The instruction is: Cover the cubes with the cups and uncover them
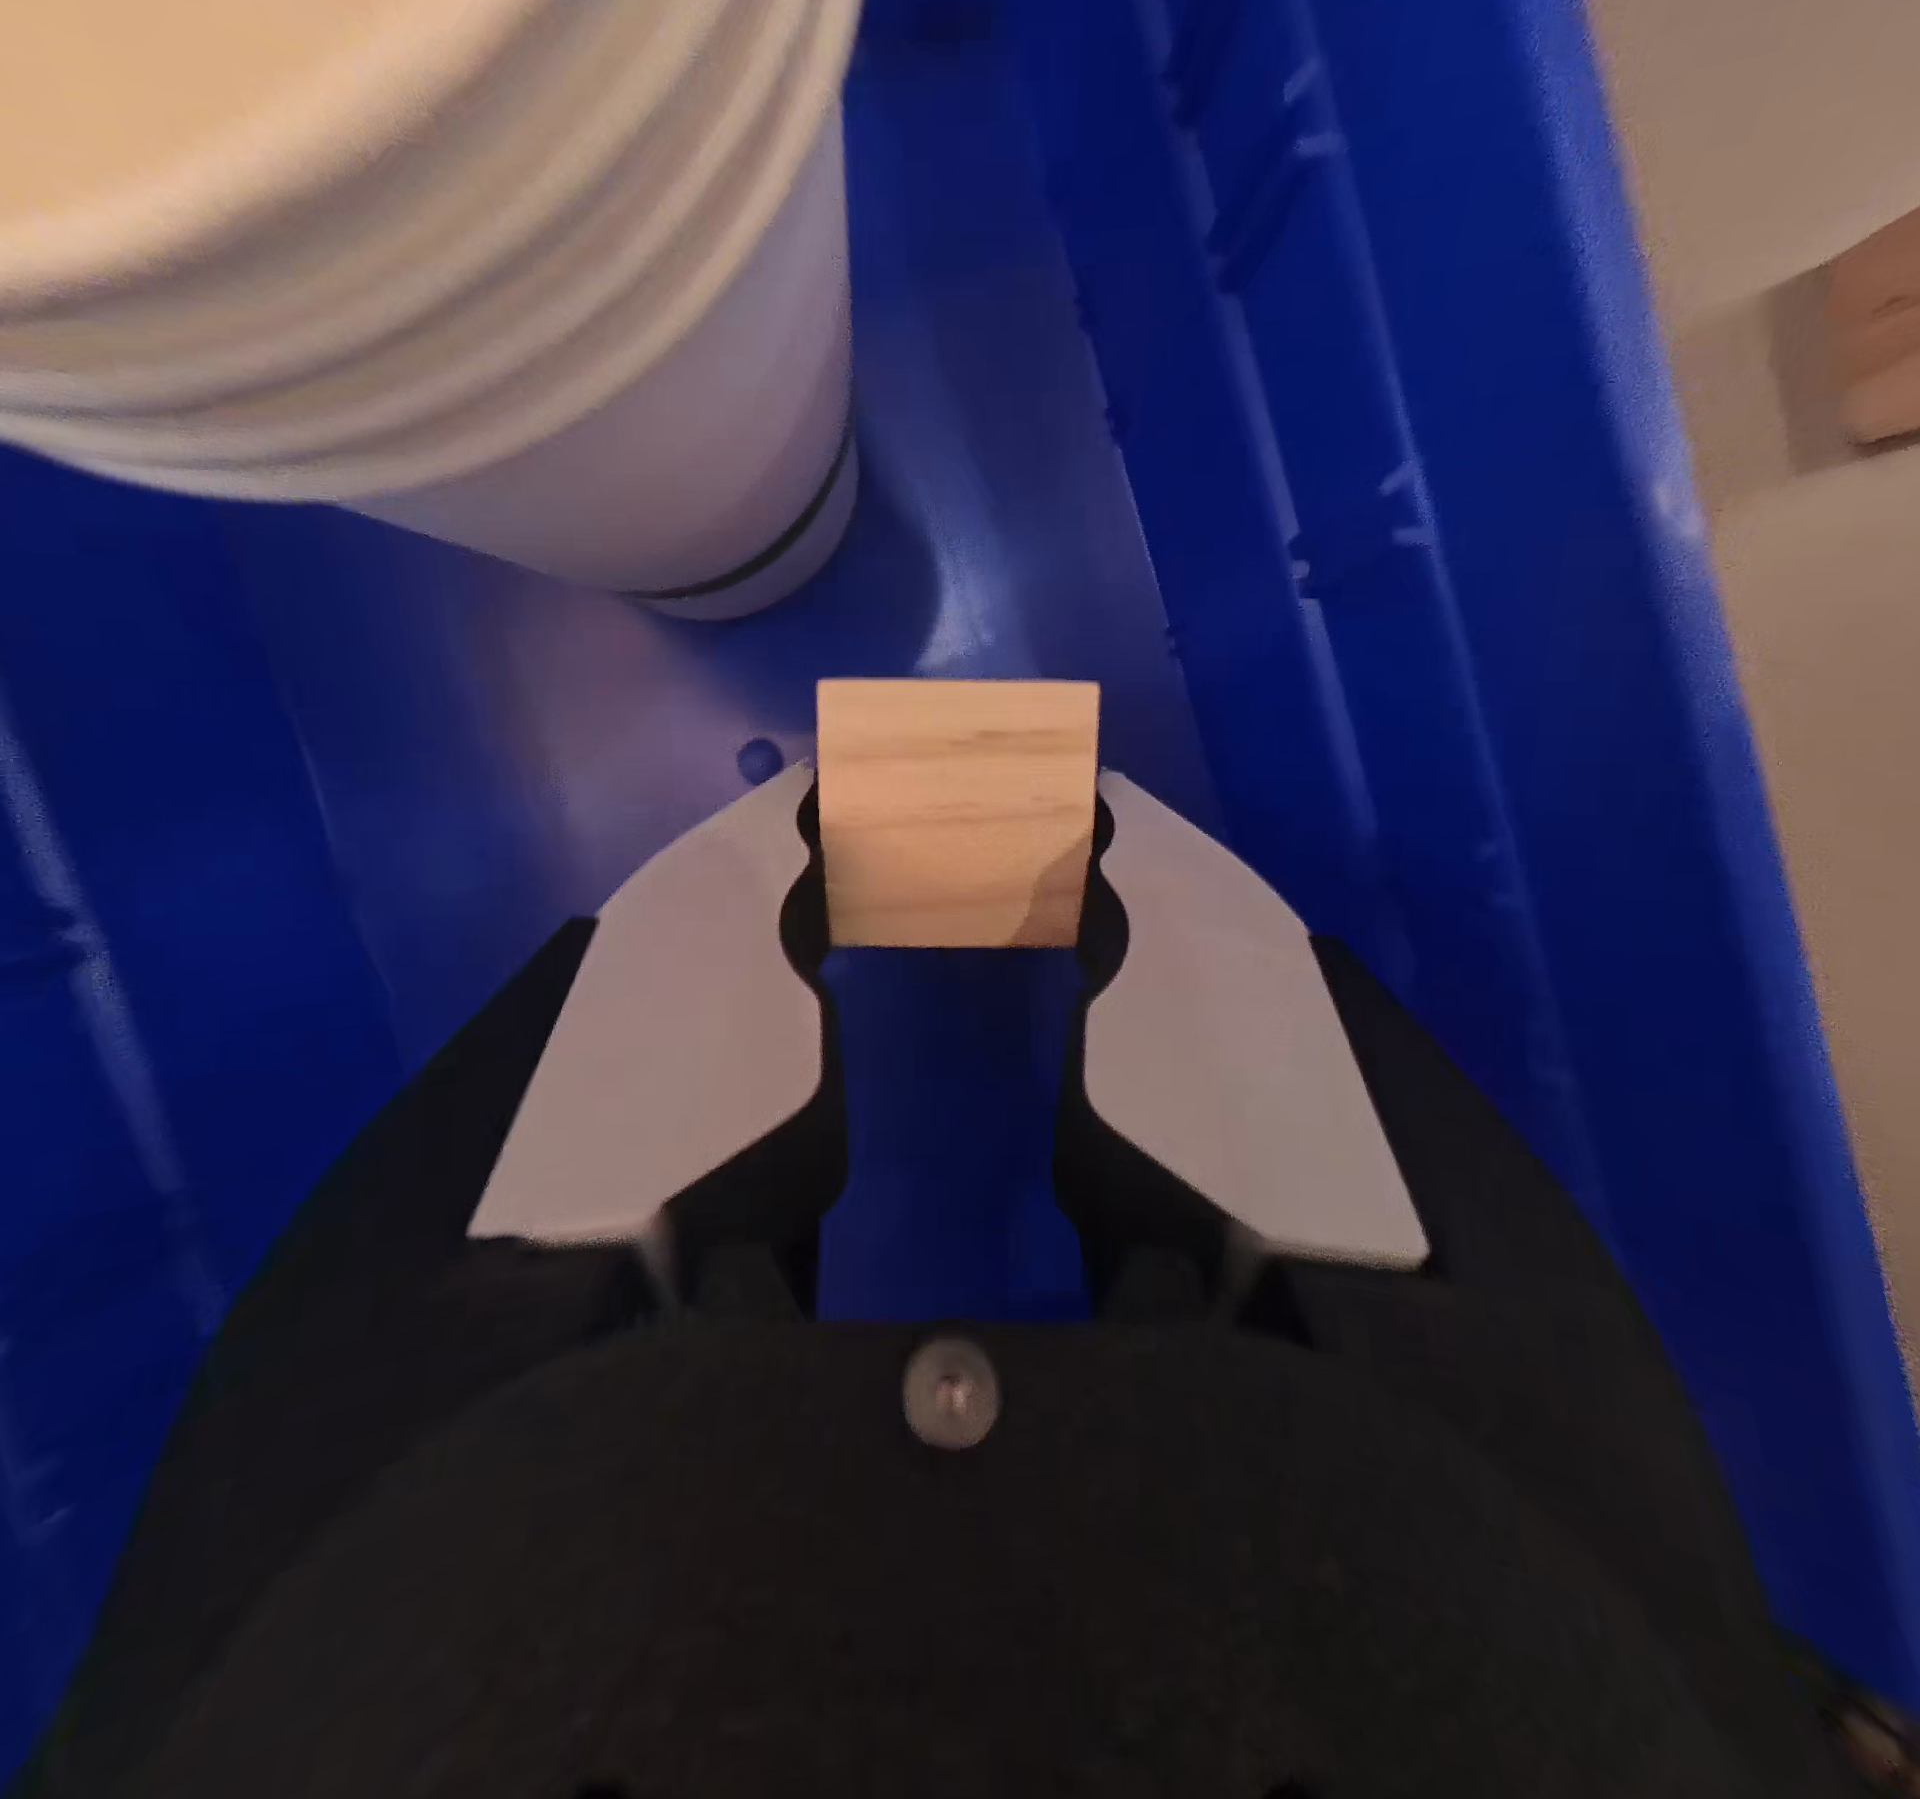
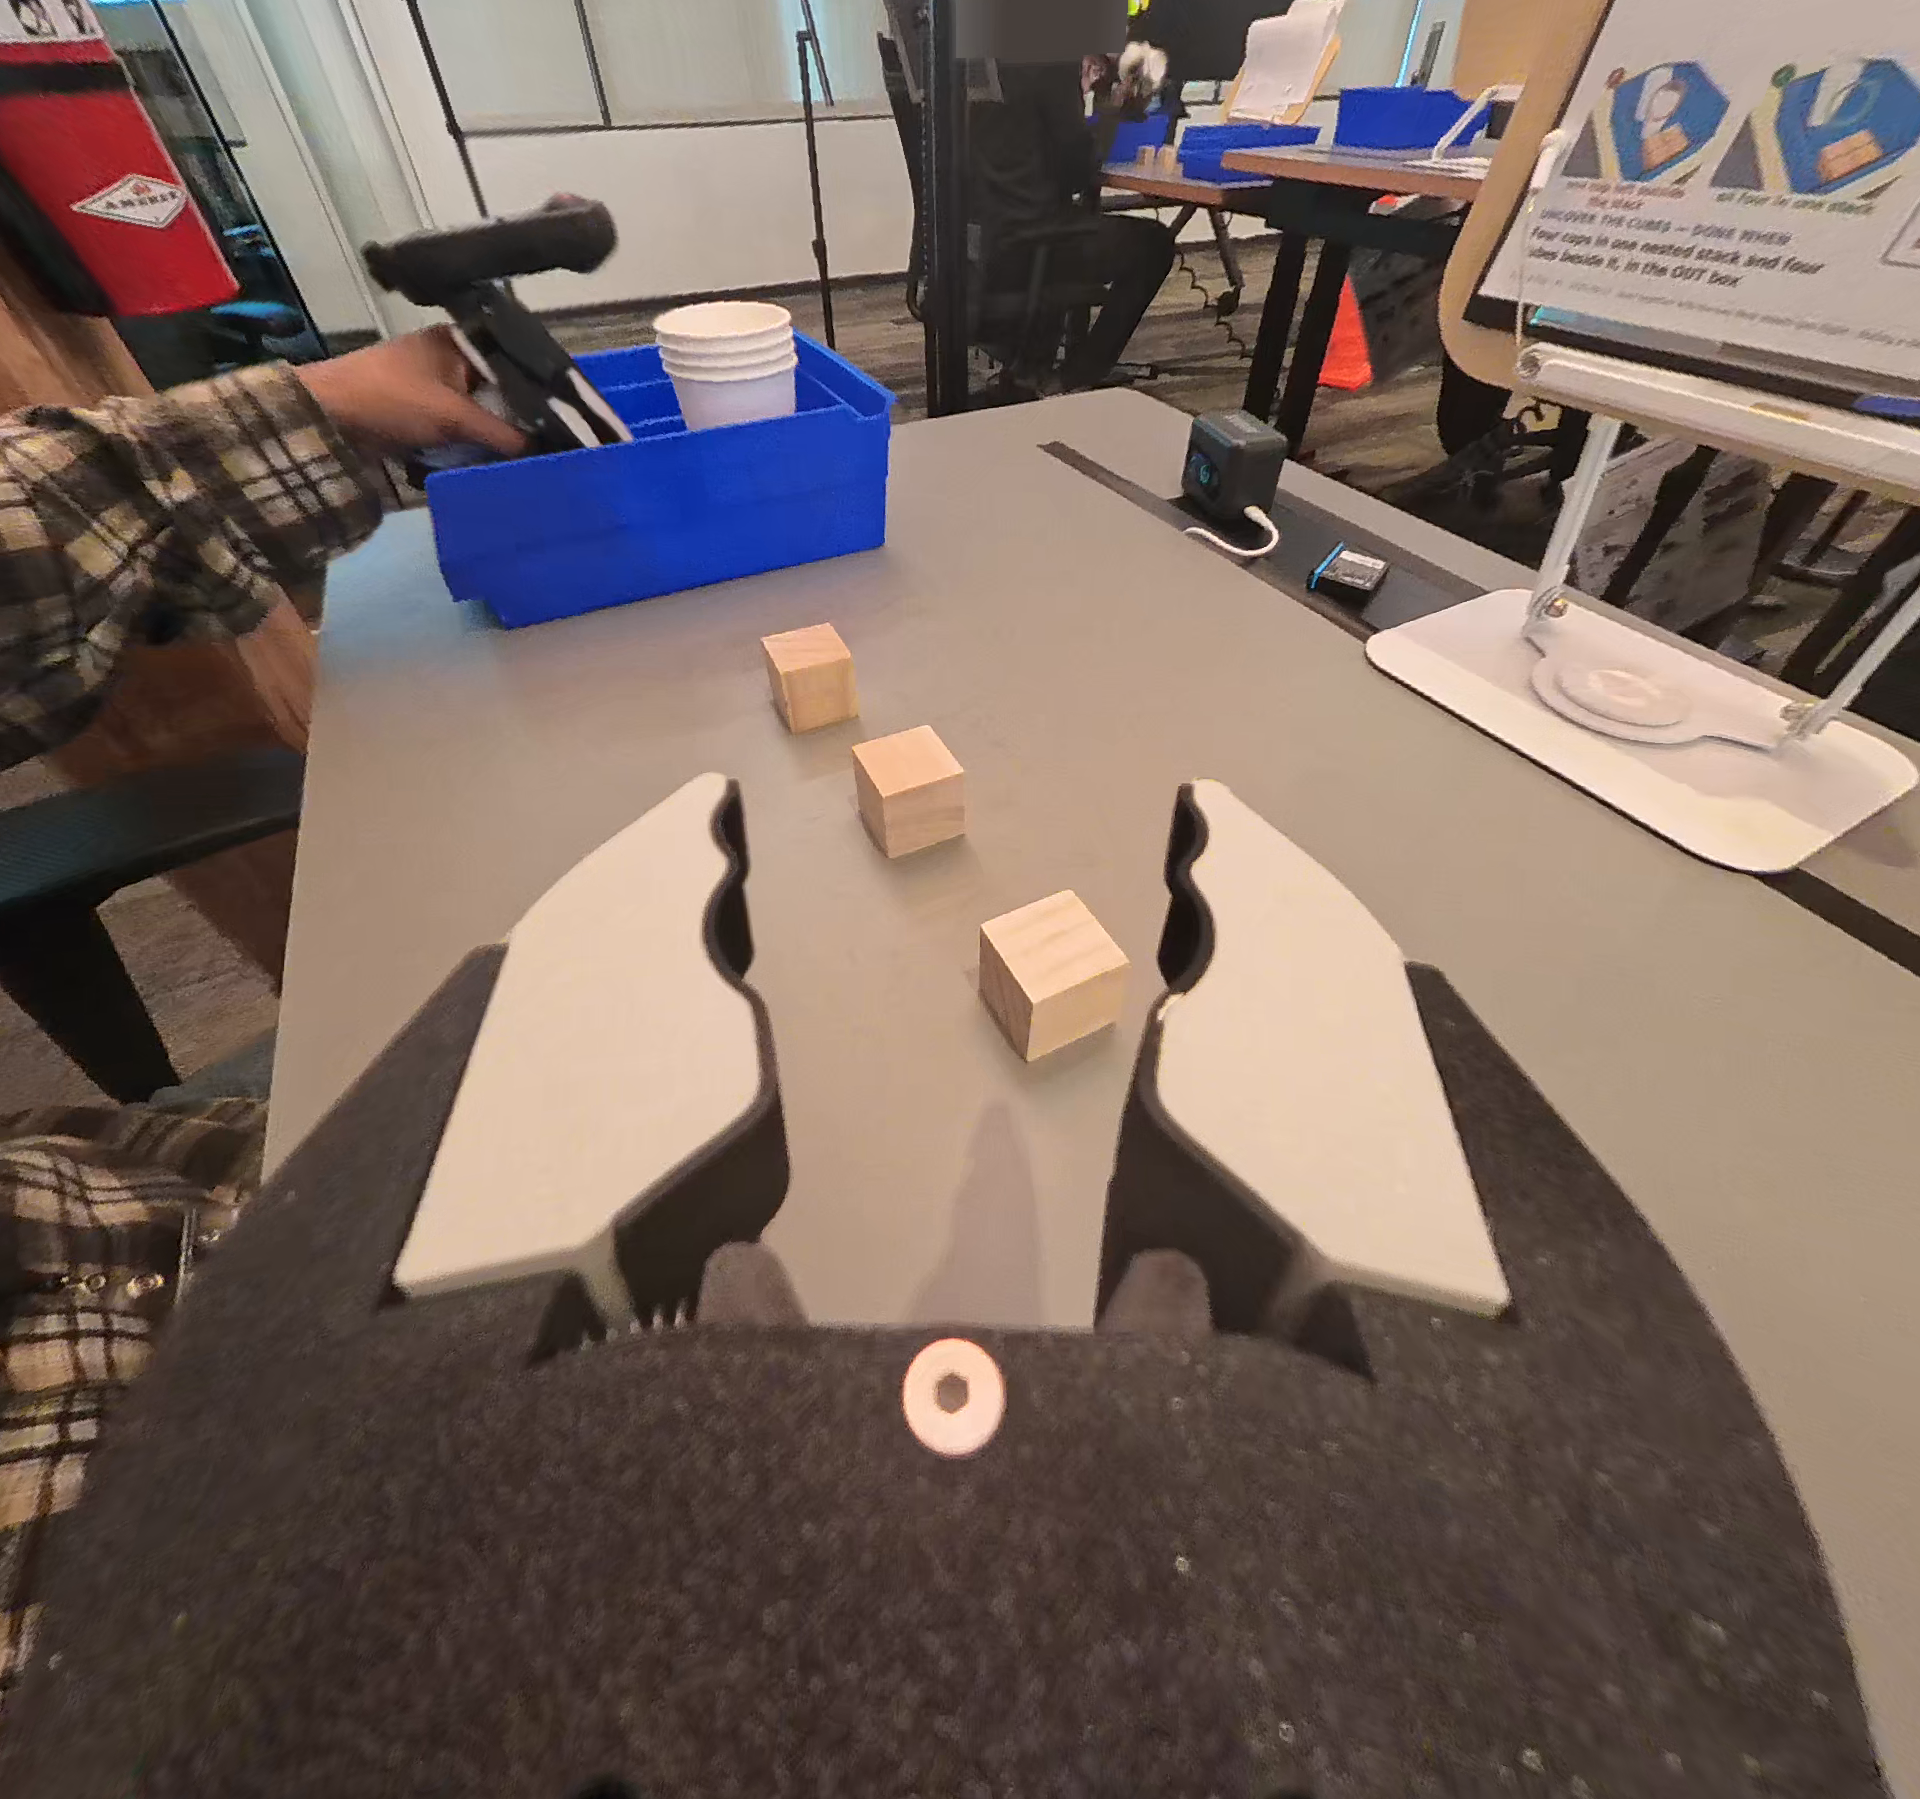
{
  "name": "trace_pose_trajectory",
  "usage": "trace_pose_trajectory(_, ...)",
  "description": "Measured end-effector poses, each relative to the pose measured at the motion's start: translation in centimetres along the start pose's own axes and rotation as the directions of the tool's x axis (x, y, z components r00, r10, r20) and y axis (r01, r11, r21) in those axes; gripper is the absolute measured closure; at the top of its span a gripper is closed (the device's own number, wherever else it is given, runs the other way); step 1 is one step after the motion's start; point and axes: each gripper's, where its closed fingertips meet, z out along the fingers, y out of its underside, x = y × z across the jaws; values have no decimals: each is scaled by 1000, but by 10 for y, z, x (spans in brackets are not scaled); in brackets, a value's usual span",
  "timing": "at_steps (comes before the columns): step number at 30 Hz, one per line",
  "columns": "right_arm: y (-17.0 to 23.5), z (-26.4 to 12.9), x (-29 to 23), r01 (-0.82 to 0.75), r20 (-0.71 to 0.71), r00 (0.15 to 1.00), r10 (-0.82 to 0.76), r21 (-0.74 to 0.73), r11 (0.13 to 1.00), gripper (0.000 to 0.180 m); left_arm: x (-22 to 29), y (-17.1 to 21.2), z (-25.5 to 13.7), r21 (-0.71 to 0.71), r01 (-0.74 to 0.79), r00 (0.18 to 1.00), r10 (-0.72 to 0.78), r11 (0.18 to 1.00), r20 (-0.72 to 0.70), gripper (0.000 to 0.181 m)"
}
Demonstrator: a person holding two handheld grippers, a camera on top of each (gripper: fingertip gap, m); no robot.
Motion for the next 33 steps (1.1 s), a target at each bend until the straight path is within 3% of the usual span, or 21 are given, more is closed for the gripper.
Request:
trace_pose_trajectory(5, 5, -8, 7, -24, -10, 1000, 24, 18, 1000, 104, -4, -15, -49, 136, -132, 991, 130, 982, 29, 136)
trace_pose_trajectory(10, 18, -15, 23, -43, -29, 999, 44, 24, 999, 106, 27, -34, -91, 162, -241, 971, 238, 957, 37, 136)
trace_pose_trajectory(13, 28, -21, 40, -60, -56, 997, 62, 32, 998, 106, 68, -59, -104, 174, -315, 948, 316, 933, 26, 136)
trace_pose_trajectory(17, 45, -31, 68, -82, -100, 991, 85, 28, 996, 107, 158, -108, -107, 219, -471, 873, 487, 855, -27, 136)
trace_pose_trajectory(25, 78, -50, 75, -108, -84, 991, 104, -33, 994, 105, 342, -184, -53, 262, -730, 606, 775, 632, -179, 136)
trace_pose_trajectory(33, 93, -72, 50, -57, -70, 996, 49, -122, 991, 105, 464, -194, 35, 267, -812, 414, 834, 519, -364, 136)
